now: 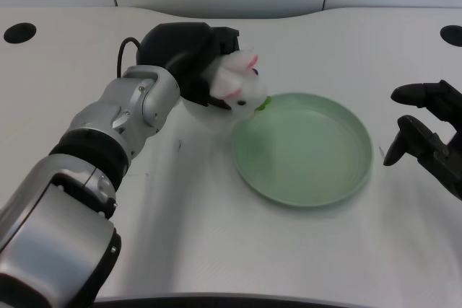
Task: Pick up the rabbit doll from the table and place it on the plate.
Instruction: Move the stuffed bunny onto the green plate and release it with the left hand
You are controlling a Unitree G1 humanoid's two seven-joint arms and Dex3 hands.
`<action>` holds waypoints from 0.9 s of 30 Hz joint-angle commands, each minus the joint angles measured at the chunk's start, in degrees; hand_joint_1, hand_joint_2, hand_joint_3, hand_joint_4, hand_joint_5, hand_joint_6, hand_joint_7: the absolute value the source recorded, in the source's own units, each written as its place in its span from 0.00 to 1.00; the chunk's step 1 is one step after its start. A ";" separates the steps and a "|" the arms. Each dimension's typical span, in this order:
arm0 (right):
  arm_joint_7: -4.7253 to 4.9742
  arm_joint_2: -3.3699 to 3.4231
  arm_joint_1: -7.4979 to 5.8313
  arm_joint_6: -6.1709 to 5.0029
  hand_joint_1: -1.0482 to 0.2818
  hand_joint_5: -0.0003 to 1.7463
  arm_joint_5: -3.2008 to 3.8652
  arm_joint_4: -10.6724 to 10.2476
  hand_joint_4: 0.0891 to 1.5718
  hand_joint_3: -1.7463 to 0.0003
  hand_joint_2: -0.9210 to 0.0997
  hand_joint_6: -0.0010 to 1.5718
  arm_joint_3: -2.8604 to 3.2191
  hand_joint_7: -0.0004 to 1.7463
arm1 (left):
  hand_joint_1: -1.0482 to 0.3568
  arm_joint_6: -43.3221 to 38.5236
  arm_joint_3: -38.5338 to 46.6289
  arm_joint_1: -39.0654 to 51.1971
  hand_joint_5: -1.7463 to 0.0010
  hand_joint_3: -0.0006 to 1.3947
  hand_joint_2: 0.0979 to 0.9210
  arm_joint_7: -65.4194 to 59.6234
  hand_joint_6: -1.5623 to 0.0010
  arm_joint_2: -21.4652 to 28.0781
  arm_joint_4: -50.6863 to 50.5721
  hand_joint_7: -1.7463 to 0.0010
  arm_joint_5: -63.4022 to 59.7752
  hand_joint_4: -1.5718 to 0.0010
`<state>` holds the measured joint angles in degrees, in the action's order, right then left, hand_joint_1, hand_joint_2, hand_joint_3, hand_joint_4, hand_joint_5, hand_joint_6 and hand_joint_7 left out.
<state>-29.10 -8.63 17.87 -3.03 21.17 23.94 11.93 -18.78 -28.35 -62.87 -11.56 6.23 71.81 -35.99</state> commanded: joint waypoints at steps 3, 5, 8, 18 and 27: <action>-0.35 -0.12 -0.40 -0.65 0.51 0.93 -0.05 0.58 0.40 0.84 0.00 0.36 0.11 0.71 | 0.61 -0.37 0.67 -2.54 0.00 0.06 1.00 3.25 0.31 -3.59 0.63 0.04 1.26 0.27; -0.11 0.08 -0.60 -0.21 0.51 0.93 -0.06 0.04 0.41 0.84 0.00 0.37 -0.07 0.71 | 0.60 -0.77 0.43 -2.89 0.00 0.06 0.99 4.17 0.32 -6.05 1.06 0.05 1.28 0.29; 0.51 0.09 -0.92 0.33 0.50 0.93 -0.43 -1.03 0.41 0.84 0.00 0.37 -0.42 0.71 | 0.60 -0.37 0.25 -3.16 0.00 0.07 1.00 4.69 0.33 -8.77 1.69 0.06 1.06 0.31; 1.68 0.04 -1.70 1.09 0.52 0.94 -0.12 -2.85 0.40 0.84 0.00 0.37 -1.00 0.72 | 0.59 1.20 -0.43 -3.10 0.00 0.11 1.00 6.02 0.32 -12.09 3.20 0.15 0.25 0.35; 1.51 -0.10 -1.98 1.27 0.51 0.94 -0.06 -3.33 0.40 0.86 0.00 0.37 -1.15 0.72 | 0.57 2.88 -1.39 -2.29 0.01 0.08 0.97 6.48 0.37 -12.08 3.73 0.15 -0.40 0.39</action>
<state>-27.70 -8.38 16.60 -2.08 21.16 21.71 10.57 -16.52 -29.38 -65.69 -5.88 -6.41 74.98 -36.00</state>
